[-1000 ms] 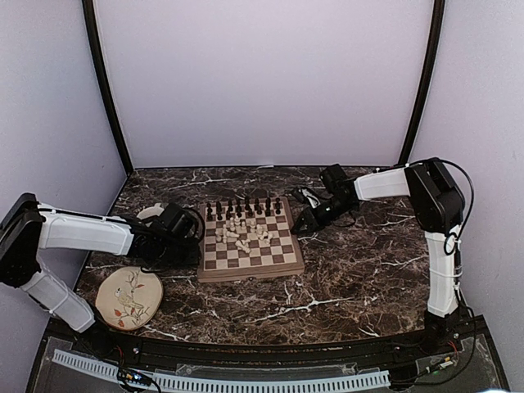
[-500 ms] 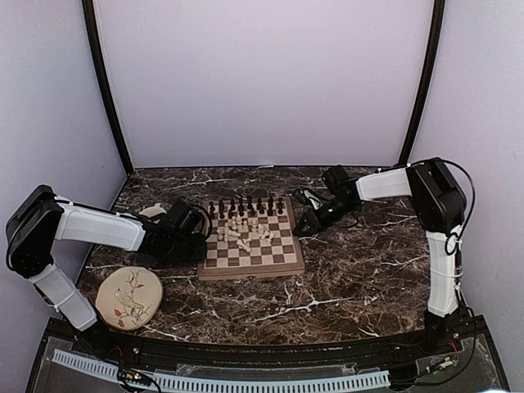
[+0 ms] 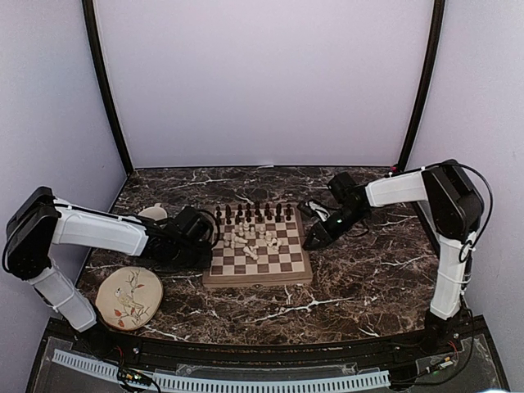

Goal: Set up the chess pieces on the board
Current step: Move the chessboard to the center of the board.

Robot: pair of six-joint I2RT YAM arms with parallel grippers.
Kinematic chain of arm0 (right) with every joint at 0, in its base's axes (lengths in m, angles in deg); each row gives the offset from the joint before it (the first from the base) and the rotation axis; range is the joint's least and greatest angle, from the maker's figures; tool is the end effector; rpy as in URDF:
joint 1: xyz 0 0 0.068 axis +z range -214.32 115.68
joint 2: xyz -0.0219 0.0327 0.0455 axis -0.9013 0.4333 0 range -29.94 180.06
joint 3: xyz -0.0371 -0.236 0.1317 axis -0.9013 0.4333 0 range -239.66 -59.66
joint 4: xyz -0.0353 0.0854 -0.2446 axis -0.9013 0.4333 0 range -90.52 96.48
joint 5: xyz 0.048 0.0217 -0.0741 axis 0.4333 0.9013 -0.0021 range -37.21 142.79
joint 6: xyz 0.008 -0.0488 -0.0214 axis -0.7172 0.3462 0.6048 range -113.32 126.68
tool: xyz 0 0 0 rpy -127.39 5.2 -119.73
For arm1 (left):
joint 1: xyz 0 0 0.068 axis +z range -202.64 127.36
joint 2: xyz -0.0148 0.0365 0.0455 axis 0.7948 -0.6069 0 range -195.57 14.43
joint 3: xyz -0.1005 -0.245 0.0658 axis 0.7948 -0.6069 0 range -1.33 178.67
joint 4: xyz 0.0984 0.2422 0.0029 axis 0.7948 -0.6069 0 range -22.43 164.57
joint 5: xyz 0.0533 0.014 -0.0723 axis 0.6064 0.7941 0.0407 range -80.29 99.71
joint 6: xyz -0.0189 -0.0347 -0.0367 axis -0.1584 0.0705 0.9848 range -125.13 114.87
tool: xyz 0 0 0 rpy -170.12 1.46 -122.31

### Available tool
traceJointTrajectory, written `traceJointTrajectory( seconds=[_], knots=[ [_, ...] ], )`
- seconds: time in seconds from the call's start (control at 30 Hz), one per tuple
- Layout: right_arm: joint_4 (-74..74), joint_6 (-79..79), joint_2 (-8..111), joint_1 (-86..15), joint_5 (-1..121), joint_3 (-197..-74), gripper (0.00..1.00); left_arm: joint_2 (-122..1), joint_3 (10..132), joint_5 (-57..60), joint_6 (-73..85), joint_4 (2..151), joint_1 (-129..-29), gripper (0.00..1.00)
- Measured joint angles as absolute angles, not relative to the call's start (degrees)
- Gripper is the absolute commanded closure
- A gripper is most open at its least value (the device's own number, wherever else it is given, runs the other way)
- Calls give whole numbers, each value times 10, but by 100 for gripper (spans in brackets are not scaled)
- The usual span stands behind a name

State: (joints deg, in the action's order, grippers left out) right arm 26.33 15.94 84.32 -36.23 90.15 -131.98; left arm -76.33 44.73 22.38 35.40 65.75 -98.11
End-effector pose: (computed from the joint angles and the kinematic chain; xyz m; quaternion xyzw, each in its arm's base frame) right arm 0.3319 0.2017 0.1397 -0.3540 0.8632 0.3391 0.1205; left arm 0.2191 -0.2116 0.1604 0.0062 0.9446 -0.1356 0.2990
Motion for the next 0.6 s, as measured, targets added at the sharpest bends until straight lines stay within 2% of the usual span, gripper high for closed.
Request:
traceJointTrajectory(
  seconds=[0.23,0.6],
  knots=[
    [279,178,799,-359,889,-1269,76,-751,448,238,372,615,-1041,89],
    [307,191,763,-334,921,-1211,75,-716,423,239,398,592,-1059,88]
  ],
)
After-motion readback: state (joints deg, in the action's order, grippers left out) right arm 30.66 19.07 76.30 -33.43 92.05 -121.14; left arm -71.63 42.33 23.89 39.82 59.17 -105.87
